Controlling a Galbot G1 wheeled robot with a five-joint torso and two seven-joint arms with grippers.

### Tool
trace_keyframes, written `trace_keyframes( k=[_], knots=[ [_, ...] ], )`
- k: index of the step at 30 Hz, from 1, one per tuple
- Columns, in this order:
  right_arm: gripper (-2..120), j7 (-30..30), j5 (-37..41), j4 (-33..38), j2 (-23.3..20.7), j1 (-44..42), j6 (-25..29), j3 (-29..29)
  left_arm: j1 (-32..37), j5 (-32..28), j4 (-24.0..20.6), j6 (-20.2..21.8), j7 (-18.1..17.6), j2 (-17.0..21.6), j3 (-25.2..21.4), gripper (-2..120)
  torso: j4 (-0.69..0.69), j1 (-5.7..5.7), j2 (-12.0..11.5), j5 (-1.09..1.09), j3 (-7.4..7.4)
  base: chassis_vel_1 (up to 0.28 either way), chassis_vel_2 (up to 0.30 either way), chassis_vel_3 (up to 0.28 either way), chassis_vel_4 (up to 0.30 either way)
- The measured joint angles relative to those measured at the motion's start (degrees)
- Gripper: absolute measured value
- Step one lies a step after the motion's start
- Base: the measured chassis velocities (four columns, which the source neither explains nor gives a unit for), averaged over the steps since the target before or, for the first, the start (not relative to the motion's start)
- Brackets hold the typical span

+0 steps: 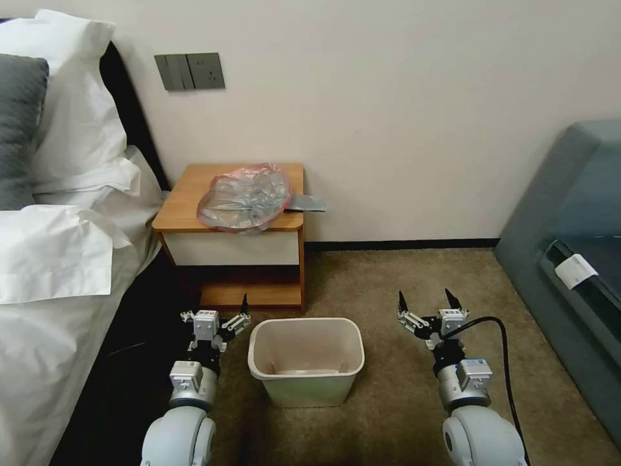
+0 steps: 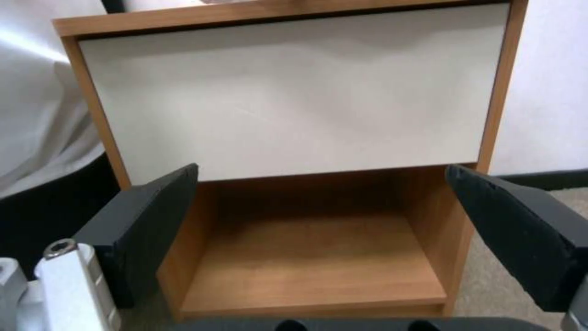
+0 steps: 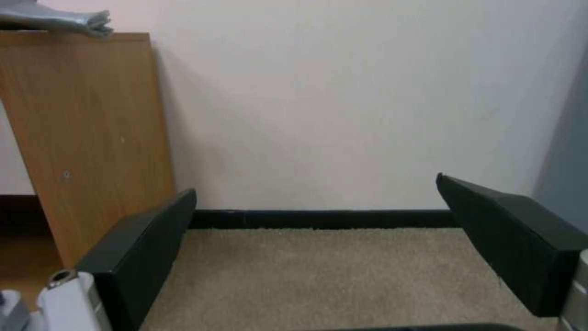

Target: Pick up the garbage bag from the table and place it over the trash can.

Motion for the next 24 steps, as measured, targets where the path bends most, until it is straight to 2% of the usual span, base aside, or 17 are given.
trace_keyframes(
  k=[3, 4, 5, 6, 7, 8, 9, 10, 11, 13, 14, 16, 17, 19, 24],
  knots=[
    [100, -1.71, 1.46, 1.99, -1.23, 0.30, 1.26, 1.46, 0.07, -0.57, -0.28, -0.05, 0.01, 0.11, -1.00, 99, -0.02, 0.00, 0.00, 0.02, 0.01, 0.000, 0.000, 0.000, 0.000],
    [100, -3.99, 3.57, 5.07, -3.22, 0.92, 3.20, 4.00, 0.20, -1.54, -1.13, -0.21, 0.00, 0.45, -2.96, 99, -0.01, 0.00, 0.00, 0.02, 0.00, 0.000, 0.000, 0.000, 0.000],
    [100, -3.99, 3.57, 5.07, -3.22, 0.92, 3.20, 4.00, 0.20, -1.54, -1.13, -0.21, 0.00, 0.45, -2.96, 99, -0.01, 0.00, 0.00, 0.02, 0.00, 0.000, 0.000, 0.000, 0.000],
    [100, -5.99, 5.31, 7.97, -4.82, 1.53, 5.11, 5.98, 0.33, -2.82, -2.32, -0.53, 0.00, 0.80, -5.31, 99, 0.01, 0.00, 0.01, -0.10, -0.02, 0.000, 0.000, 0.000, 0.000],
    [100, -5.99, 5.31, 7.97, -4.82, 1.53, 5.11, 5.98, 0.33, -2.82, -2.32, -0.53, 0.00, 0.80, -5.31, 99, 0.01, 0.00, 0.01, -0.10, -0.02, 0.000, 0.000, 0.000, 0.000],
    [100, -7.57, 6.10, 8.56, -5.32, 1.41, 5.59, 6.41, 0.54, -3.97, -3.26, -0.74, -0.02, 1.15, -7.58, 99, -0.01, 0.00, 0.00, -0.03, 0.00, 0.000, 0.000, 0.000, 0.000],
    [100, -8.85, 6.54, 9.39, -5.54, 1.39, 5.75, 6.39, 0.73, -5.39, -4.52, -1.04, -0.07, 1.60, -10.29, 99, 0.00, 0.00, 0.00, 0.08, 0.00, 0.000, 0.000, 0.000, 0.000],
    [100, -9.14, 6.76, 10.00, -5.64, 1.41, 5.77, 6.34, 0.87, -6.62, -5.60, -1.34, -0.11, 1.96, -12.54, 100, 0.00, 0.00, 0.00, -0.07, -0.01, 0.000, 0.000, 0.000, 0.000],
    [100, -9.14, 6.76, 10.00, -5.64, 1.41, 5.77, 6.34, 0.87, -6.62, -5.60, -1.34, -0.11, 1.96, -12.54, 100, 0.00, 0.00, 0.00, -0.07, -0.01, 0.000, 0.000, 0.000, 0.000],
    [100, -9.27, 7.11, 10.44, -5.63, 1.49, 5.40, 5.94, 1.22, -8.80, -7.48, -1.78, -0.18, 2.63, -16.78, 99, 0.00, 0.00, 0.00, 0.02, -0.01, 0.000, 0.000, 0.000, 0.000],
    [100, -9.27, 7.11, 10.44, -5.63, 1.49, 5.40, 5.94, 1.22, -8.80, -7.48, -1.78, -0.18, 2.63, -16.78, 99, 0.00, 0.00, 0.00, 0.02, -0.01, 0.000, 0.000, 0.000, 0.000],
    [100, -9.50, 7.12, 10.51, -5.53, 1.46, 5.30, 5.66, 1.62, -11.44, -9.67, -2.30, -0.27, 3.37, -21.66, 99, 0.00, 0.00, 0.00, -0.02, 0.00, 0.000, 0.000, 0.000, 0.000],
    [100, -9.50, 7.12, 10.51, -5.53, 1.46, 5.30, 5.66, 1.62, -11.44, -9.67, -2.30, -0.27, 3.37, -21.66, 99, 0.00, 0.00, 0.00, -0.02, 0.00, 0.000, 0.000, 0.000, 0.000],
    [100, -9.65, 7.40, 10.03, -5.40, 1.46, 5.56, 5.21, 1.94, -13.78, -11.72, -2.82, -0.35, 4.09, -26.18, 100, 0.00, 0.00, 0.00, -0.02, 0.00, 0.000, 0.000, 0.000, 0.000],
    [100, -8.89, 12.02, 9.67, -6.33, 1.83, 5.33, 1.67, 2.11, -15.03, -12.74, -3.10, -0.43, 4.48, -28.46, 100, 0.00, 0.00, 0.00, -0.02, 0.00, 0.000, 0.000, 0.000, 0.000]
  ],
)
